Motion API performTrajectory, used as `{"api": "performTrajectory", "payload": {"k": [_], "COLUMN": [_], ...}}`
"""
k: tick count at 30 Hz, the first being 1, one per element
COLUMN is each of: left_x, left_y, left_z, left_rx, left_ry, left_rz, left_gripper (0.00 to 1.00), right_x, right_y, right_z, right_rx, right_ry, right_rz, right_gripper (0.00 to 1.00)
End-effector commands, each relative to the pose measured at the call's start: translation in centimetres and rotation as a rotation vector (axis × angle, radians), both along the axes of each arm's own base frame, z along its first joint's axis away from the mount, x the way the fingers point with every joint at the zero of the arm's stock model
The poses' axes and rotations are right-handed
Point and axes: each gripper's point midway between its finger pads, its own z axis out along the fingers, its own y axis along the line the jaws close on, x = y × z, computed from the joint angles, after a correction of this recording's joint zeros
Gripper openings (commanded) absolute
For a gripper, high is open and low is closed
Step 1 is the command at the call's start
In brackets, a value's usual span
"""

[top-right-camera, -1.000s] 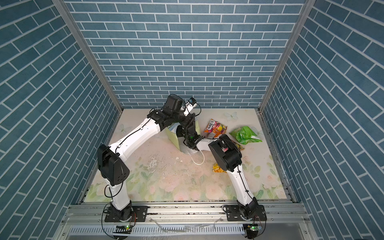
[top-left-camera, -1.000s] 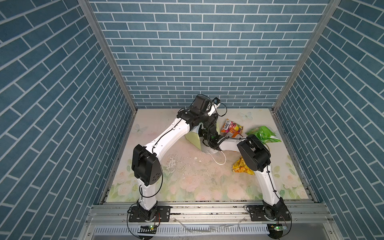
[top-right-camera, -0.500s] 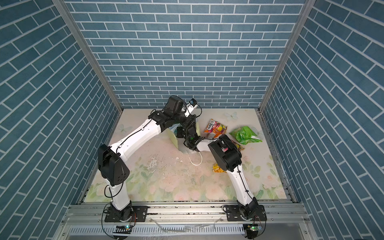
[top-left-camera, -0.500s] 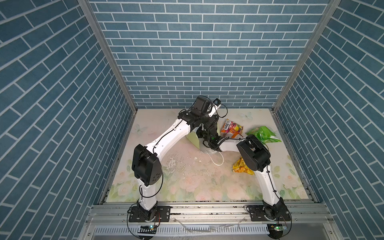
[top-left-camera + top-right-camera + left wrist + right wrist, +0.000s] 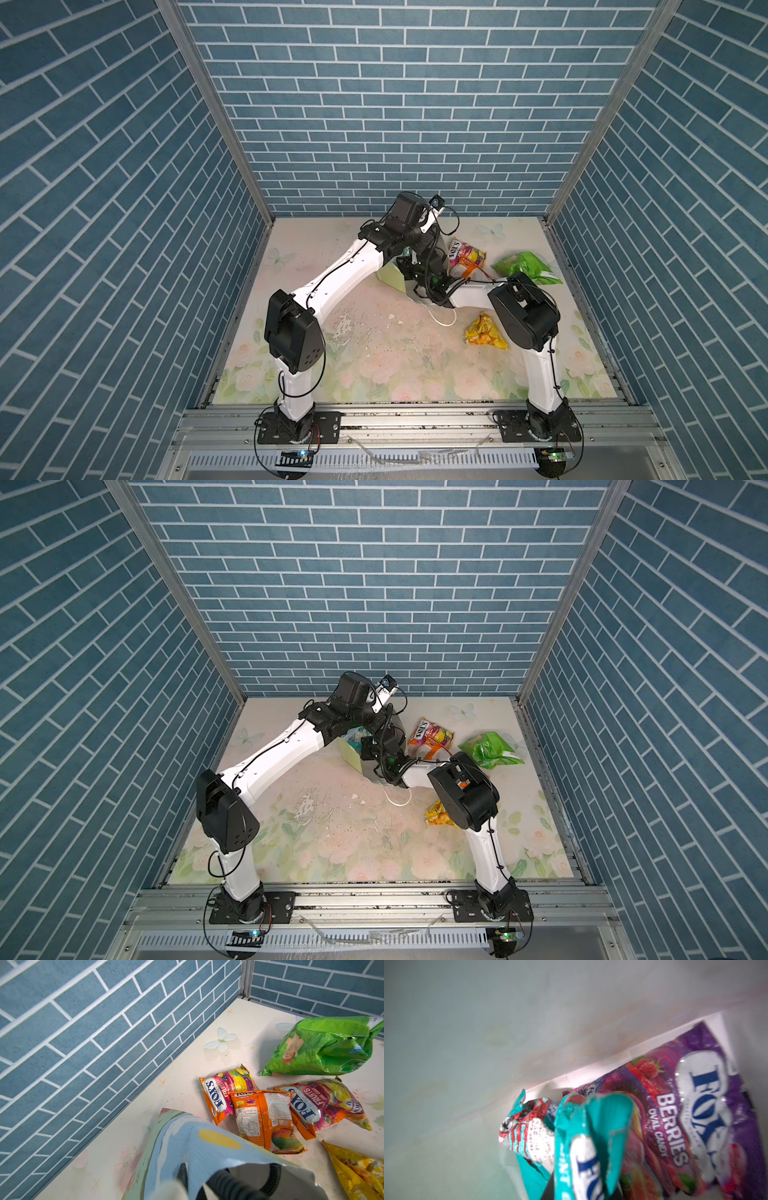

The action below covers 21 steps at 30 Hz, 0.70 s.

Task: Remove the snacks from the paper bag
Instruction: 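Lift the teal packet up out of the bag with the right gripper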

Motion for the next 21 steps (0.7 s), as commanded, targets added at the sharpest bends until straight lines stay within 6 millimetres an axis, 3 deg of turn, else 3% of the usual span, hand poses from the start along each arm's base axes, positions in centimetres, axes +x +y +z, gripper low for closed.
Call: {"api": "performTrajectory", "payload": {"k": [1, 21], "left_x": [0.6, 1.9], "left_y": [0.4, 1.4], "left_z": [1.1, 0.6], "left_rx": [0.001, 0.047], "left_ry": [-0.025, -0.041], "left_rz": [0.058, 0.151], "left_gripper": [0.0, 0.0], "right_x": [0.4, -0.4], "right_y": [-0.6, -2.4], "right_z": [5.0, 9.2], "right_rx": [0.035, 0.02], "right_ry": [-0.107, -0.179], "right_rz": [-0.016, -0.046], "right_gripper": [0.0, 0.0]}}
